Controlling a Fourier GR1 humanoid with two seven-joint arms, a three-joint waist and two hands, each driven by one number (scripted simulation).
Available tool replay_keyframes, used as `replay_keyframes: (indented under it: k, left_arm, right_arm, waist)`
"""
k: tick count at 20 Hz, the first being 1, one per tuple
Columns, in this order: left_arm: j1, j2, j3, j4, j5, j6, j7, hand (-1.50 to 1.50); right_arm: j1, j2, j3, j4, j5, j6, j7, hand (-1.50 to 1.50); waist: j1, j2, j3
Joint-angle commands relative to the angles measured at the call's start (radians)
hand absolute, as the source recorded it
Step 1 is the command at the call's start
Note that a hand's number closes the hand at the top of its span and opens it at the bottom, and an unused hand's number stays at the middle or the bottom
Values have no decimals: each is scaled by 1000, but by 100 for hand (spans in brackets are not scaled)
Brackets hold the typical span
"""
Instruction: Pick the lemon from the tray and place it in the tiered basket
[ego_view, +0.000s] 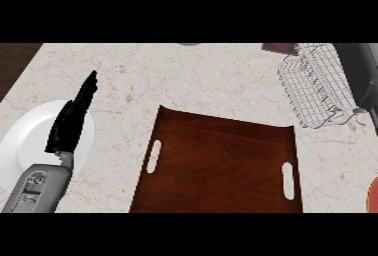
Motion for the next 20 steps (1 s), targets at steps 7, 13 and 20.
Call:
replay_keyframes:
  k: [7,13,20]
  left_arm:
    - [3,25,42,11,14,-4,6,0]
    - [66,7,28,-1,-5,15,-13,0]
    - [32,0,51,40,13,5,-20,0]
  right_arm:
    - [-15,-28,-52,147,124,177,235,150]
    - [-28,38,-124,154,104,168,235,150]
    - [11,52,-198,118,64,66,209,150]
  waist:
    - [-50,-19,2]
    - [-59,-25,4]
    - [-80,-22,5]
